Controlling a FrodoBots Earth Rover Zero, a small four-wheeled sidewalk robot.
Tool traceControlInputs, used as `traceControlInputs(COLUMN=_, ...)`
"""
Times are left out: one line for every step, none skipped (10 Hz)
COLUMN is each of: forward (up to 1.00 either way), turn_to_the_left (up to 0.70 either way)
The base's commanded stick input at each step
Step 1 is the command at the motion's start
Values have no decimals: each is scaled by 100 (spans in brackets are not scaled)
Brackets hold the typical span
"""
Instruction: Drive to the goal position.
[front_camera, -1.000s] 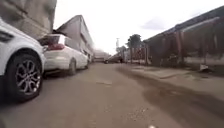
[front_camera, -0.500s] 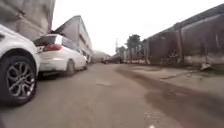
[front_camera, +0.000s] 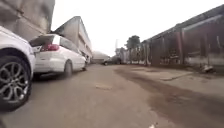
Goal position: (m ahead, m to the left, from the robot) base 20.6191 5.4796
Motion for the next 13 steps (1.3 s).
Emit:
traceControlInputs(forward=30, turn_to_the_left=0)
traceControlInputs(forward=30, turn_to_the_left=0)
traceControlInputs(forward=30, turn_to_the_left=0)
traceControlInputs(forward=30, turn_to_the_left=0)
traceControlInputs(forward=30, turn_to_the_left=0)
traceControlInputs(forward=30, turn_to_the_left=0)
traceControlInputs(forward=30, turn_to_the_left=0)
traceControlInputs(forward=30, turn_to_the_left=0)
traceControlInputs(forward=30, turn_to_the_left=0)
traceControlInputs(forward=30, turn_to_the_left=0)
traceControlInputs(forward=30, turn_to_the_left=0)
traceControlInputs(forward=30, turn_to_the_left=0)
traceControlInputs(forward=30, turn_to_the_left=0)
